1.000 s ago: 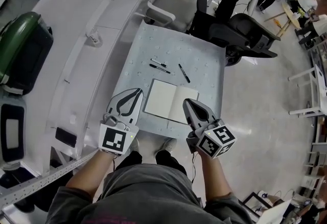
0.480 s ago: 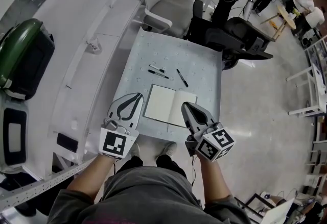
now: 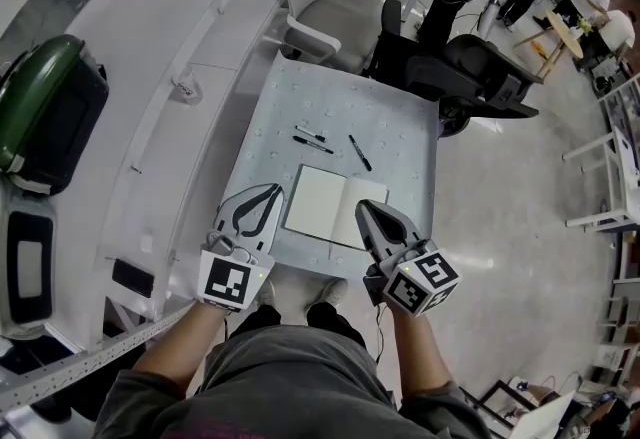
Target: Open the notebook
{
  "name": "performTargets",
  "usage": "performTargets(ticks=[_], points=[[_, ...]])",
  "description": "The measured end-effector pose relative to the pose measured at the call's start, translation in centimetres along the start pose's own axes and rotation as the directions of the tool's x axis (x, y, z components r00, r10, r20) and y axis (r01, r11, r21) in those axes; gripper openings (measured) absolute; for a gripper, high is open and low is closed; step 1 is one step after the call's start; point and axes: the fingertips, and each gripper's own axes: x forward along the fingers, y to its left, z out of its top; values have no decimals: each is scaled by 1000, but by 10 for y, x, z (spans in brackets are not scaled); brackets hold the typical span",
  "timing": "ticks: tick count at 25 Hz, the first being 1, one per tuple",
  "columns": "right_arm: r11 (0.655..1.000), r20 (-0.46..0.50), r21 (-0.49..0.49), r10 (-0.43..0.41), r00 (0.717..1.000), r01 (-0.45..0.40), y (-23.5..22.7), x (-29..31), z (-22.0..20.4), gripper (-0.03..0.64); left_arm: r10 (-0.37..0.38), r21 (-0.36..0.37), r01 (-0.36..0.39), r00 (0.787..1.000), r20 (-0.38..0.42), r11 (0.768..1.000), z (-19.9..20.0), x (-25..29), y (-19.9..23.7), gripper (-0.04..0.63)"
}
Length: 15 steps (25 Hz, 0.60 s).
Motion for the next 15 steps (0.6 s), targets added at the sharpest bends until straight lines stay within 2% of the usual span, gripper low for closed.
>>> performTargets(ticks=[15], points=[[1000, -36, 3, -8, 999, 8, -17, 10, -15, 3, -8, -31, 7, 999, -43, 1000, -26, 9, 4, 9]])
